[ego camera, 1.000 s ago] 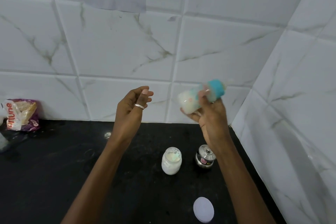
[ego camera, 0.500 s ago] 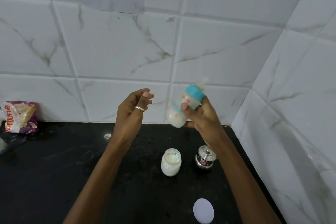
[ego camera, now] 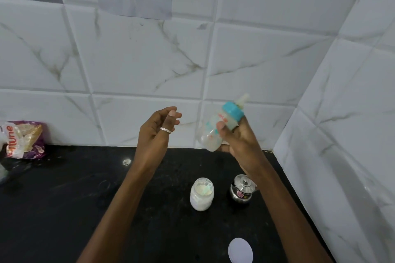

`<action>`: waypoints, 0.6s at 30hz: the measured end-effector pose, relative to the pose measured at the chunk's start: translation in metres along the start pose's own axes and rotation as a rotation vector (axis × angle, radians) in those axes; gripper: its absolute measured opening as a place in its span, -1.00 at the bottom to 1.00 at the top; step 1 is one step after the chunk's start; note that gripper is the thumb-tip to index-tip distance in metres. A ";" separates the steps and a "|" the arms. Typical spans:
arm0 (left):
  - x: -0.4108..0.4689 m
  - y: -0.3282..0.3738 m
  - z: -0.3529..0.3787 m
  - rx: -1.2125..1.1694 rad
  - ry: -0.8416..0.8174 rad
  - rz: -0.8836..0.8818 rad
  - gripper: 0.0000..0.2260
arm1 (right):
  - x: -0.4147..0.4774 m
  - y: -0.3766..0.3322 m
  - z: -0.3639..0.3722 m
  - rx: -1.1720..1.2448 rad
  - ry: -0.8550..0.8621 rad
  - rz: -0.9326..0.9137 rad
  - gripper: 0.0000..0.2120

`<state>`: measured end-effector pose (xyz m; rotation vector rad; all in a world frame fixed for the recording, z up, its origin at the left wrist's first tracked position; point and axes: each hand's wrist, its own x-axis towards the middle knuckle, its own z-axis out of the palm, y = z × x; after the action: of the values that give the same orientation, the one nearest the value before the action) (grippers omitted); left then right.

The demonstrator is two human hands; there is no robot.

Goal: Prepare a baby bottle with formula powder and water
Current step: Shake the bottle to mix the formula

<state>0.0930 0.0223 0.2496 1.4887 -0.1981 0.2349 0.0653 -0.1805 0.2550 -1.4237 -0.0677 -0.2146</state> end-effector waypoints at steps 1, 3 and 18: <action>0.001 0.001 0.001 -0.004 0.003 0.000 -0.74 | 0.000 -0.001 -0.001 -0.002 -0.009 0.002 -0.55; 0.001 0.001 0.001 -0.007 0.001 0.000 -0.74 | 0.003 -0.005 -0.006 0.150 0.086 -0.016 -0.52; 0.004 0.004 0.005 -0.002 -0.004 0.004 -0.75 | -0.005 0.002 -0.006 -0.022 0.010 0.057 -0.51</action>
<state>0.0954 0.0176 0.2548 1.4868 -0.2044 0.2348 0.0605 -0.1856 0.2512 -1.4448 -0.0171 -0.1761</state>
